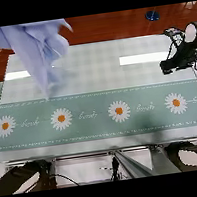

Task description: Fold the shirts.

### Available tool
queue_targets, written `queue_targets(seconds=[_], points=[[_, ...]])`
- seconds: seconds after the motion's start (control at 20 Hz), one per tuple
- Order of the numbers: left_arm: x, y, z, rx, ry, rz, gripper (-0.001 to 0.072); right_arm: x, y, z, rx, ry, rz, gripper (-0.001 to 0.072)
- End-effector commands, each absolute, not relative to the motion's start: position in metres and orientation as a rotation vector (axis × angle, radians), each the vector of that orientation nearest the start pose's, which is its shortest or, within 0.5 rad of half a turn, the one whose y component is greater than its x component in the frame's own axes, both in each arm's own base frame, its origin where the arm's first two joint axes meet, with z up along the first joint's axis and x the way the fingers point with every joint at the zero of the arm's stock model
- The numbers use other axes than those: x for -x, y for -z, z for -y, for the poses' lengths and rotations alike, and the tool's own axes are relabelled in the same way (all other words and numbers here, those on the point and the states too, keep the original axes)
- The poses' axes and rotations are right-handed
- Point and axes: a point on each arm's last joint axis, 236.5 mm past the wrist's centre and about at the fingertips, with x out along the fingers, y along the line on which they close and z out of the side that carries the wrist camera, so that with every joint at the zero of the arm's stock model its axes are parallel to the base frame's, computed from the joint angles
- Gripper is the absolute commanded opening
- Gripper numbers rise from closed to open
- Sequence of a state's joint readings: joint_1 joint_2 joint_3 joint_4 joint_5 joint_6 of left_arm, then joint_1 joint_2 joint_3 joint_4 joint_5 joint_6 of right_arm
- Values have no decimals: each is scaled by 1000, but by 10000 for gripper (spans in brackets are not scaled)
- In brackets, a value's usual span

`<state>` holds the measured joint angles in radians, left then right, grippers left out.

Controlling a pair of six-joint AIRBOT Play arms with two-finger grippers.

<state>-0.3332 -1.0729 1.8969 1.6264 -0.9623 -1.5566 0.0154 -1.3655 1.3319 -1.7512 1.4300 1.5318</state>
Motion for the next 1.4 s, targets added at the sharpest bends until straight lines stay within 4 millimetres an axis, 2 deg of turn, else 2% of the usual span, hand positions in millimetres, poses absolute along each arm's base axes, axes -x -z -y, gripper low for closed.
queue_targets(seconds=[0.0, 0.15, 0.3, 0.4, 0.5, 0.6, 0.7, 0.85, 0.9, 0.95, 1.0, 1.1, 1.25, 1.35], points=[[-345, -447, 164, -86, 427, -159, 31, -356, -34, 39, 199, 101, -1469, 590], [-339, -422, 207, -104, 535, -228, 32, -354, -45, 40, 196, 104, -1439, 590], [-329, -408, 267, -75, 691, -255, 32, -353, -54, 41, 192, 110, -1413, 591], [-318, -415, 309, -33, 795, -207, 31, -353, -55, 40, 188, 111, -1412, 591], [-308, -426, 343, -3, 864, -133, 31, -352, -55, 40, 185, 114, -1413, 590], [-299, -443, 367, 38, 913, -46, 31, -353, -55, 40, 185, 114, -1410, 590], [-292, -458, 378, 73, 938, 21, 31, -354, -55, 41, 185, 114, -1407, 591], [-292, -469, 375, 87, 933, 55, 31, -356, -55, 40, 186, 113, -1399, 591], [-297, -463, 370, 74, 918, 31, 31, -356, -55, 40, 186, 113, -1398, 591], [-306, -448, 362, 44, 895, -30, 31, -356, -56, 40, 185, 114, -1395, 590], [-314, -425, 353, 3, 869, -121, 31, -357, -56, 40, 184, 115, -1393, 591], [-329, -361, 322, -104, 793, -377, 31, -359, -56, 41, 185, 114, -1385, 591], [-349, -266, 239, -242, 576, -745, 31, -362, -57, 40, 186, 114, -1371, 590], [-360, -212, 191, -250, 455, -923, 31, -363, -57, 40, 186, 113, -1368, 591]])
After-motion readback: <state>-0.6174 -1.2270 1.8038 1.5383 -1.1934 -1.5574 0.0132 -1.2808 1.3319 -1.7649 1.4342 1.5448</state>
